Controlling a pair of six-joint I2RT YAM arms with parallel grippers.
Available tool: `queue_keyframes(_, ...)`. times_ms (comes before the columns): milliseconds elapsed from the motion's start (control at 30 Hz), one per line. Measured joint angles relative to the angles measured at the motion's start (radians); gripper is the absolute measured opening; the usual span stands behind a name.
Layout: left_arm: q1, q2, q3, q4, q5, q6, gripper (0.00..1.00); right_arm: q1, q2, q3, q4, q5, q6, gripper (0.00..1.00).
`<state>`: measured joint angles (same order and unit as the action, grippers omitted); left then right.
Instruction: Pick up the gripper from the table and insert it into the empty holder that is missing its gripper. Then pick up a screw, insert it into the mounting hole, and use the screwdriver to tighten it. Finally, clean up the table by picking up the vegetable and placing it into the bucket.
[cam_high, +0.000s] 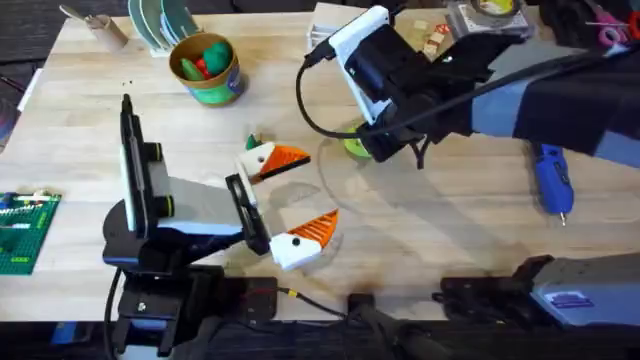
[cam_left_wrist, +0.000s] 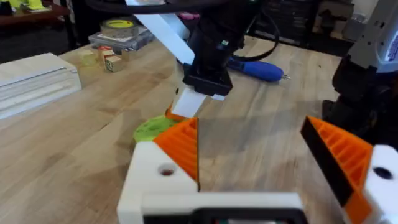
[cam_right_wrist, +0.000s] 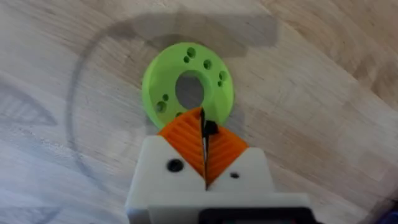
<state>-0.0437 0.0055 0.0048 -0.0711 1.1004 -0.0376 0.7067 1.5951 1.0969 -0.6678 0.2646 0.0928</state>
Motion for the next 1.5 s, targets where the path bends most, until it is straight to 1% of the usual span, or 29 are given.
queue_keyframes(267, 0.000, 0.000, 0.000, 0.000, 0.000, 0.000, 0.992, 0.001, 0.070, 0.000, 0.009, 0.000, 0.063, 0.007)
queue_keyframes(600, 0.000, 0.000, 0.000, 0.000, 0.000, 0.000, 0.992, 0.001, 0.068, 0.000, 0.014, 0.011, 0.087, 0.007)
queue_keyframes(733, 0.000, 0.000, 0.000, 0.000, 0.000, 0.000, 0.992, 0.001, 0.036, 0.000, 0.015, 0.038, 0.087, 0.007)
queue_keyframes(1000, 0.000, 0.000, 0.000, 0.000, 0.000, 0.000, 0.993, 0.001, -0.082, 0.016, 0.011, 0.056, 0.075, 0.007)
queue_keyframes(1067, 0.000, 0.000, 0.000, 0.000, 0.000, 0.000, 0.993, 0.002, -0.093, 0.046, -0.006, 0.056, 0.058, 0.007)
queue_keyframes(1200, 0.000, 0.000, 0.000, 0.000, 0.000, 0.000, 0.993, 0.022, -0.094, 0.153, -0.070, 0.057, 0.012, 0.007)
queue_keyframes(1333, 0.000, 0.000, 0.000, 0.000, 0.000, 0.000, 0.993, 0.055, -0.094, 0.281, -0.132, 0.057, -0.044, 0.007)
queue_keyframes(1500, 0.000, 0.000, 0.000, 0.000, 0.000, 0.000, 0.993, 0.112, -0.080, 0.446, -0.258, 0.051, -0.117, 0.007)
